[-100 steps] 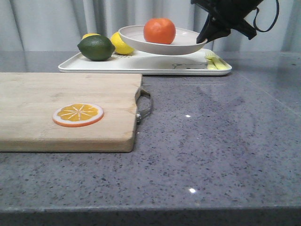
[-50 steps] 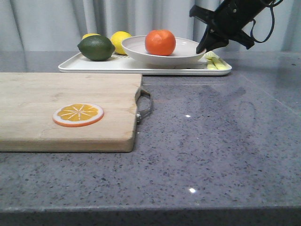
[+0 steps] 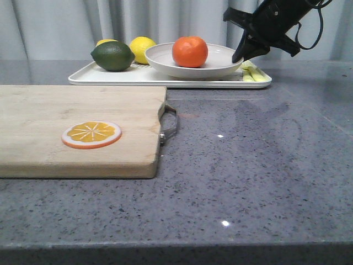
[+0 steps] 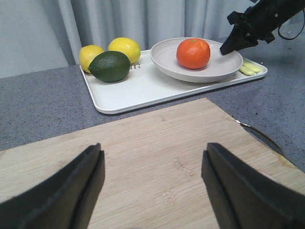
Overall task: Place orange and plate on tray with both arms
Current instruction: 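Release the plate rim and raise the right gripper away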
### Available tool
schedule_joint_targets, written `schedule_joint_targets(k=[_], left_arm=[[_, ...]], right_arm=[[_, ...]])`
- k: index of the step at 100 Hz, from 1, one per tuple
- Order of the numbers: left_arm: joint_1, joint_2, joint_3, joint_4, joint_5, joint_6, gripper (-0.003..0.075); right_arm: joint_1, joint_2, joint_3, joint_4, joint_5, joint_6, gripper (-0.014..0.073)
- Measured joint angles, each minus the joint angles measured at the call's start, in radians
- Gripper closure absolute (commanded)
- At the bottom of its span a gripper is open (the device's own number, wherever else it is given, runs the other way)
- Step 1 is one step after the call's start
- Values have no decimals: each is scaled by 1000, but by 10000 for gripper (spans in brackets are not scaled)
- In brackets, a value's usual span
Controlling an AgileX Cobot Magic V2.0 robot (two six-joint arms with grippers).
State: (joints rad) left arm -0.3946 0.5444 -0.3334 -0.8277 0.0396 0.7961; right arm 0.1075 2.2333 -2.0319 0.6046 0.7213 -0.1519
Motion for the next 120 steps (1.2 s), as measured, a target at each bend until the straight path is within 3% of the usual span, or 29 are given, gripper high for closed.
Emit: schedule_joint_targets(k=[68,120], left_arm=[[0,0,0,0,0,0,294],[0,0,0,0,0,0,294]], right_arm=[[0,19,-2,-2,-21,0,629],[0,17,-2,1,-65,0,250]])
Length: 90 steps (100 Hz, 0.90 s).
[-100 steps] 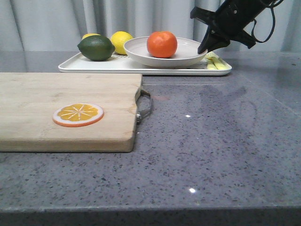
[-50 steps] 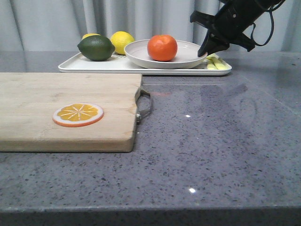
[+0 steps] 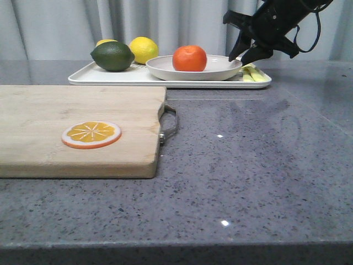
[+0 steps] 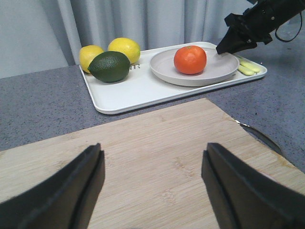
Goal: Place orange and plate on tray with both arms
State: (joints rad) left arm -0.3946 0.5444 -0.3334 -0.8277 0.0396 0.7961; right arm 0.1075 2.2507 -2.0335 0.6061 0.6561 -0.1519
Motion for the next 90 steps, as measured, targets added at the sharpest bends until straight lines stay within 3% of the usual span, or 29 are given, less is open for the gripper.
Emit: schedule_joint_targets(k=[15,32,58,72,90], left_arm=[[0,0,0,0,0,0,294],[0,0,0,0,0,0,294],[0,0,0,0,0,0,294],[0,0,0,0,0,0,294],[0,0,0,0,0,0,294]], right_arm=[[0,-32,0,0,-7,-33,207],[0,-151,0,0,34,-232,207],[0,-430,37,0,80,-404,207],[0,-624,182,2,70,-485,207],[0,-883,503,2,-16,-560,207]])
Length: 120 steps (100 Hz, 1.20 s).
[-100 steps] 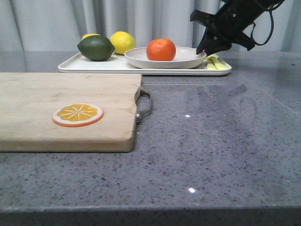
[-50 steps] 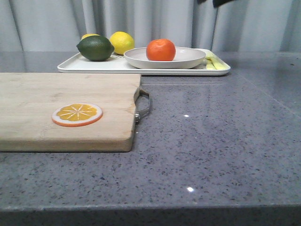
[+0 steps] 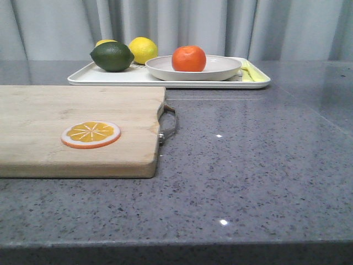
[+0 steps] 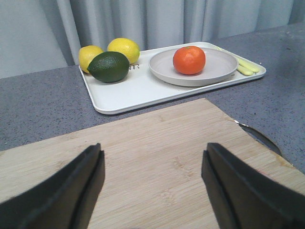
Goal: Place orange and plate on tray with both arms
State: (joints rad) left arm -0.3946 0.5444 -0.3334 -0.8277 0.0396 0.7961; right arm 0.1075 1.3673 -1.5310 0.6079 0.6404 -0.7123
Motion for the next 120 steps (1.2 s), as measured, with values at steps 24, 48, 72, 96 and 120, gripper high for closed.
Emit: schedule_joint_targets(k=[24,48,72,96,120], left_arm=[[0,0,0,0,0,0,294],[0,0,0,0,0,0,294],[0,0,0,0,0,0,294],[0,0,0,0,0,0,363],[0,0,0,0,0,0,692]], right_arm=[[0,-370,465,0,-160,-52,211],[0,-694,864,4,-333,-52,211],[0,-898,1089,5,-369,-53,211],[0,-935,1139,6,-379,-55,275],[0,-935,1140,6,-391,-56,669]])
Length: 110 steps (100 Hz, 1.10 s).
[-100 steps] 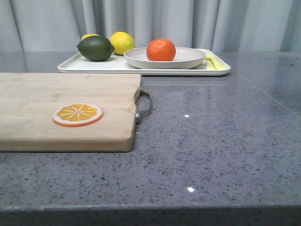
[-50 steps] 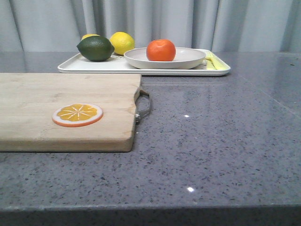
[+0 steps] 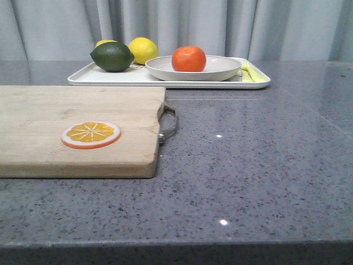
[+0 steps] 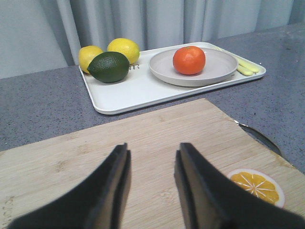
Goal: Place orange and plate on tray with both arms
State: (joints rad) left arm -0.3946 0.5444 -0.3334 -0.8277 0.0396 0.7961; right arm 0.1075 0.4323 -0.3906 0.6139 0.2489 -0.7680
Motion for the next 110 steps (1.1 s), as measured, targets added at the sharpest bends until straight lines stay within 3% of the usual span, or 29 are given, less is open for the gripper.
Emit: schedule_joint_targets(k=[4,95,110], left_arm=[[0,0,0,0,0,0,740],[0,0,0,0,0,0,740],[0,-15,3,81,-8,-19,740]], right_arm=[[0,0,0,0,0,0,657],[0,0,0,2,-2,-4,662],[0,0,0,2,-2,-4,662]])
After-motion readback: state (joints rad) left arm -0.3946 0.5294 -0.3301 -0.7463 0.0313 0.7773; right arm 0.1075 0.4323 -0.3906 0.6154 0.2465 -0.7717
